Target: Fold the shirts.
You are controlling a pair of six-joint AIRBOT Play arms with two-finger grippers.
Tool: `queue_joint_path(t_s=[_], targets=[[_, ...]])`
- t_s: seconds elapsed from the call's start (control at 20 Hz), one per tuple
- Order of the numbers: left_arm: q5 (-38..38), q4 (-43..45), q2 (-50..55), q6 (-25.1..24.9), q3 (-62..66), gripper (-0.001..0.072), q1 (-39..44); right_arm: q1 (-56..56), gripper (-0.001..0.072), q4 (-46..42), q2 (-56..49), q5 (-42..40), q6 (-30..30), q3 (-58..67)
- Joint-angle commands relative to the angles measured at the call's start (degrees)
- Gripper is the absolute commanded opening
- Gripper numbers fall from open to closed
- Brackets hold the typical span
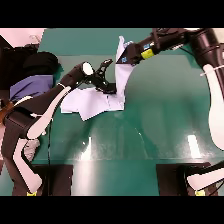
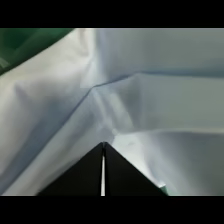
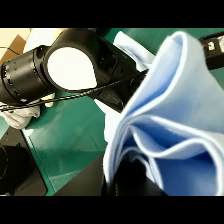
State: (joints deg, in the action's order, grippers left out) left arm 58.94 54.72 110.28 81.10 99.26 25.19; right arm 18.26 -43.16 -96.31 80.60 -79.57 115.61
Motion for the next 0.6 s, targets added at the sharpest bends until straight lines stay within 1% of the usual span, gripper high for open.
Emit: queue_joint_path(t_s=[0.0, 0.1, 0.25, 0.4, 0.55], targets=[[2.95, 4.59, -2.45, -0.42, 0.22, 0.0025, -2.93, 2.84, 0.0008, 0.09, -0.90, -3.98, 0.15, -0.50], [4.57, 10.12, -6.14, -0.39, 0.22, 0.0025, -5.57, 4.00, 0.0007, 0.11, -0.87, -5.92, 0.17, -0.48], [8.35, 16.57, -12.85, -0.52, 0.22, 0.0025, -11.13, 5.66, 0.0008, 0.11, -1.79, -6.25, 0.15, -0.24], [12.98, 19.54, -19.76, -0.70, 0.22, 0.0026, -17.97, 8.31, 0.0008, 0.13, -4.96, -6.91, 1.03, 1.84], [16.59, 20.52, -25.38, -2.05, 0.22, 0.0026, -23.65, 12.07, 0.0010, 0.17, -8.74, -10.62, 2.12, 2.36]])
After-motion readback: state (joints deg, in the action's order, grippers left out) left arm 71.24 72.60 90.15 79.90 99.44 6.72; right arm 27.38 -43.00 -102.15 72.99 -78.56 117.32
